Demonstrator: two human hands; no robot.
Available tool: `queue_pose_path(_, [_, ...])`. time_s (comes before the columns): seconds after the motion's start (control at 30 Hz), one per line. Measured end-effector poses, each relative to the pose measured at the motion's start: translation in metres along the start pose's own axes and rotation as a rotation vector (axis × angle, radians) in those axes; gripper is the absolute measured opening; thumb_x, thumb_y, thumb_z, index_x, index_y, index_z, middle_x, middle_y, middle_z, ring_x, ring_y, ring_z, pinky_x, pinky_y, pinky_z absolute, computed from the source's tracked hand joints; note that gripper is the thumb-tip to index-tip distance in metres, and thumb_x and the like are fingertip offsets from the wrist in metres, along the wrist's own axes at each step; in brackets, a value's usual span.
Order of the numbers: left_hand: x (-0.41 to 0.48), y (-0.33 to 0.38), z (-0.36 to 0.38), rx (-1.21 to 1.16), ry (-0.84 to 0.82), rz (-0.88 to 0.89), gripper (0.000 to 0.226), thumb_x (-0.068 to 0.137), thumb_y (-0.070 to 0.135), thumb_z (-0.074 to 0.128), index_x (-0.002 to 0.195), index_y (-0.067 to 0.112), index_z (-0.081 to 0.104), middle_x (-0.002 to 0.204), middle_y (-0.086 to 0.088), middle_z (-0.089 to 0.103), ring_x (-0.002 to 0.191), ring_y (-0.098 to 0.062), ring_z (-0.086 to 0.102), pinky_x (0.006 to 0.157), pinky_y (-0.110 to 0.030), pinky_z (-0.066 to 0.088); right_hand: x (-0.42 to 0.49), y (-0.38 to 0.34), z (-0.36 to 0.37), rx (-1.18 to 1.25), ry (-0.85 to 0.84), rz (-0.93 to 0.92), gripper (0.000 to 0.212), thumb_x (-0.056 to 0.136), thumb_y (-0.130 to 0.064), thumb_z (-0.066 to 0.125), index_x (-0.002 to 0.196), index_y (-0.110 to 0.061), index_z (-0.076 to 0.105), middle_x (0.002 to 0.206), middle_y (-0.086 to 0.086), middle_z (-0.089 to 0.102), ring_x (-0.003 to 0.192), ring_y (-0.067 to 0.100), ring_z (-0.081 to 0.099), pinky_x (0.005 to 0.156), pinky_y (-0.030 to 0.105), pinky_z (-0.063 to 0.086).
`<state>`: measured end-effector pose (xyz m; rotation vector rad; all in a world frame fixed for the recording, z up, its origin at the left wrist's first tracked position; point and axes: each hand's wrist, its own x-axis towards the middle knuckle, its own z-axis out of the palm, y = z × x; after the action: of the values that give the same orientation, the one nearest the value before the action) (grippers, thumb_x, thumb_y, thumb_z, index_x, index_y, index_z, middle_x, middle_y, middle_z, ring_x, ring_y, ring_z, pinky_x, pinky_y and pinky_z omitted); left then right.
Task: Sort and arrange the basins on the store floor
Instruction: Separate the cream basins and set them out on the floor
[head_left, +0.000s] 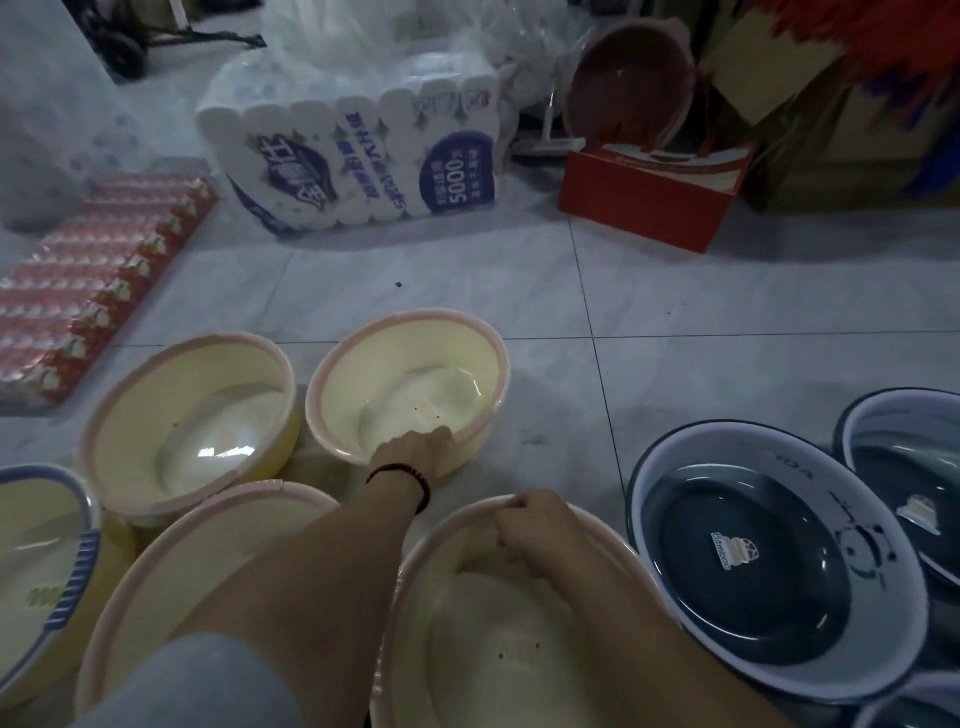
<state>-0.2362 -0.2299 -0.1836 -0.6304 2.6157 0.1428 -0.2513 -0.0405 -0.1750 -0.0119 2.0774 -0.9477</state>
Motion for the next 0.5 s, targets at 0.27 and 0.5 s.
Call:
queue_pose_path(0.27, [-0.065,0.051,-0.103,-0.221,0.358,0.059,0.016,0.095,0.023,0.054,0.111,0.022,0.053,0.098,-0.008,0.064,0.085,-0.032,0.063,0.072,-0.042,0.055,-0.060,-0.053,-0.048,0.404,0.245,-0.142,0.048,0.093,-0.049,0.059,0.130,-0.019,0.055,0.115,0.004,0.065,0.102,0.028,0.068,0.091,0.055,0.061])
queue_pose_path(0.5, [-0.177,0.106,-0.136,0.045,0.464,0.319,0.029,0.093,0.024,0.053,0.122,0.019,0.049,0.100,-0.009,0.068,0.088,-0.034,0.067,0.063,-0.035,0.042,-0.152,-0.090,-0.106,0.503,0.294,-0.195,0.050,0.091,-0.057,0.061,0.114,-0.012,0.063,0.107,0.010,0.068,0.094,0.032,0.067,0.062,0.040,0.065])
